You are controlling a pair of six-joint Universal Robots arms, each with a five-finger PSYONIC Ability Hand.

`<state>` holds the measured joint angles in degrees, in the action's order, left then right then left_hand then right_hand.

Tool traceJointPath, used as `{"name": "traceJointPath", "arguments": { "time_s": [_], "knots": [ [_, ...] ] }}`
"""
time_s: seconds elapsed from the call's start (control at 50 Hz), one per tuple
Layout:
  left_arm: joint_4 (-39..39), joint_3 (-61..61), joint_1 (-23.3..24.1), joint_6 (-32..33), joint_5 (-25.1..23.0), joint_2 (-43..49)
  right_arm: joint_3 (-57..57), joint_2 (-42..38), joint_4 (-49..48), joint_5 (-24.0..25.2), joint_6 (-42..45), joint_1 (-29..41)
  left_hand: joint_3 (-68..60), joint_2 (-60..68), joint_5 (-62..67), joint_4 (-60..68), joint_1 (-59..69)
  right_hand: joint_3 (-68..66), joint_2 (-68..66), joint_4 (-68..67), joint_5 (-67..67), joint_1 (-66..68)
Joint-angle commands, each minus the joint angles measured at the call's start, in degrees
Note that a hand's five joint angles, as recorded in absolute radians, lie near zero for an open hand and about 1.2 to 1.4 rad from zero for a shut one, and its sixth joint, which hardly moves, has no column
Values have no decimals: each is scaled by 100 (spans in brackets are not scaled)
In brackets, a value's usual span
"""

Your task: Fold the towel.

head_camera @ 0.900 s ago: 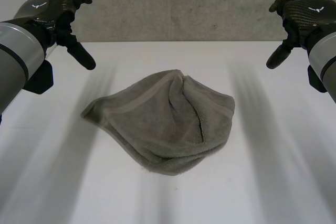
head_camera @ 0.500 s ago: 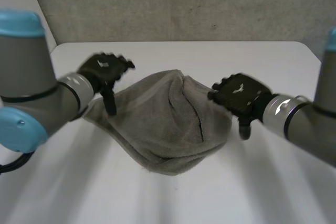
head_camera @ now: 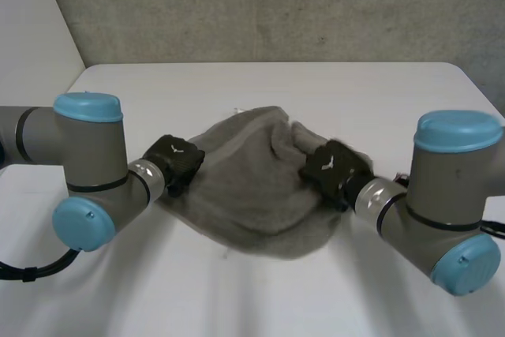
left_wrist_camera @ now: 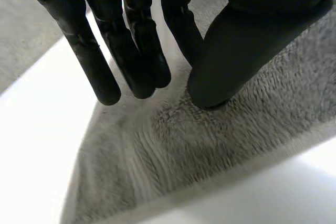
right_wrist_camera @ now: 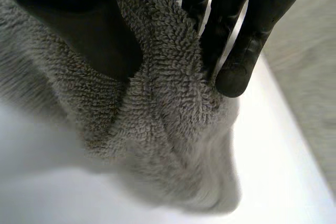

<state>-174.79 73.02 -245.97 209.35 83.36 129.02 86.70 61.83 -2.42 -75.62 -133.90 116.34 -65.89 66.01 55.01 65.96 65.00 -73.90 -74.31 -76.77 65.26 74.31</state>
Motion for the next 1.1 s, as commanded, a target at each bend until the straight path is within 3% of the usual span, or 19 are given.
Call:
{"name": "traceJointPath", "arguments": {
  "time_s": [0.02,0.14,0.24,0.38,0.48,0.5,0.56,0.62,0.74,0.76,0.78,0.8,0.84,0.98,1.02,1.04,1.06,1.08,1.1],
  "knots": [
    [-91,282,66,-78,31,-1103,-74,954,-65,-41,-778,-59,-1411,1399,1499,1404,1500,-610,-569,-323,474,569],
    [-56,476,313,-219,137,-2522,-547,2093,766,-6,-1243,-77,-1411,1399,1499,1404,1500,-610,-569,-323,474,569],
    [-56,661,374,-1121,146,-4504,-1138,2808,1859,223,-1323,-50,-1411,1399,1499,1404,1500,-610,-569,-323,474,569],
    [-47,713,365,-1774,93,-5211,-2191,2984,3080,381,-1937,-103,-1411,1399,1499,1404,1500,-610,-569,-323,474,569],
    [-47,933,383,-1801,84,-5062,-2525,2250,3353,399,-1956,-260,-1411,1399,1499,1404,1500,-610,-569,-323,474,569],
    [-64,1029,392,-1801,84,-4827,-2700,1741,3432,390,-1904,-322,-1411,1399,1499,1404,1500,-610,-569,-323,474,569],
    [-73,1135,374,-1792,75,-4108,-2922,1279,3512,364,-1824,-314,-1411,1399,1499,1404,1500,-610,-569,-323,474,569],
    [-73,1127,392,-1801,145,-3299,-3666,-52,3731,276,-1474,-226,-1411,1399,1499,1404,1500,-610,-569,-323,474,569],
    [-82,1118,401,-1862,128,-1989,-4425,-1401,3767,232,-1139,-156,-1411,1399,1499,1404,1500,-263,-222,24,127,222],
    [-82,1118,401,-1862,128,-1986,-4616,-1758,3749,162,-1043,-156,-1411,1399,1499,1404,1500,586,627,873,-722,-627],
    [-91,1127,401,-1906,119,-1716,-4792,-2066,3714,5,-990,-147,-1411,1399,1499,1404,1500,2360,2401,2647,-2496,-2401],
    [-108,1127,401,-1976,93,-1513,-4794,-2069,3714,3,-989,-147,-1411,1399,1499,1404,1500,2378,2419,2665,-2514,-2419],
    [-126,1136,401,-2064,84,-1337,-5048,-2472,3688,-573,-937,-77,-1411,1399,1499,1404,1500,6362,6403,6650,-6498,-6403],
    [-346,1127,401,-2284,75,-1089,-4892,-2159,3399,-1227,-1243,20,-1396,1384,1484,1389,1485,6390,6431,6677,-6526,-6431],
    [-494,1118,339,-2293,110,-1133,-4574,-1806,3283,-1236,-1508,11,1278,-1290,-1190,-1285,-1189,6390,6431,6677,-6526,-6431],
    [-495,1118,339,-2293,110,-1133,-4139,-1397,3144,-1227,-1803,11,1295,-1307,-1207,-1302,-1206,6390,6431,6677,-6526,-6431],
    [-591,1127,313,-2284,119,-1177,-3647,-958,2925,-1210,-2067,3,3144,-3156,-3056,-3151,-3054,6390,6431,6677,-6526,-6431],
    [-592,1127,313,-2284,119,-1177,-3643,-953,2923,-1210,-2070,2,3162,-3174,-3074,-3169,-3073,6390,6431,6677,-6526,-6431],
    [-670,1127,304,-2275,128,-1221,-3155,-536,2662,-1192,-2253,2,4095,-4107,-4007,-4102,-4006,6390,6431,6677,-6526,-6431]
  ]
}}
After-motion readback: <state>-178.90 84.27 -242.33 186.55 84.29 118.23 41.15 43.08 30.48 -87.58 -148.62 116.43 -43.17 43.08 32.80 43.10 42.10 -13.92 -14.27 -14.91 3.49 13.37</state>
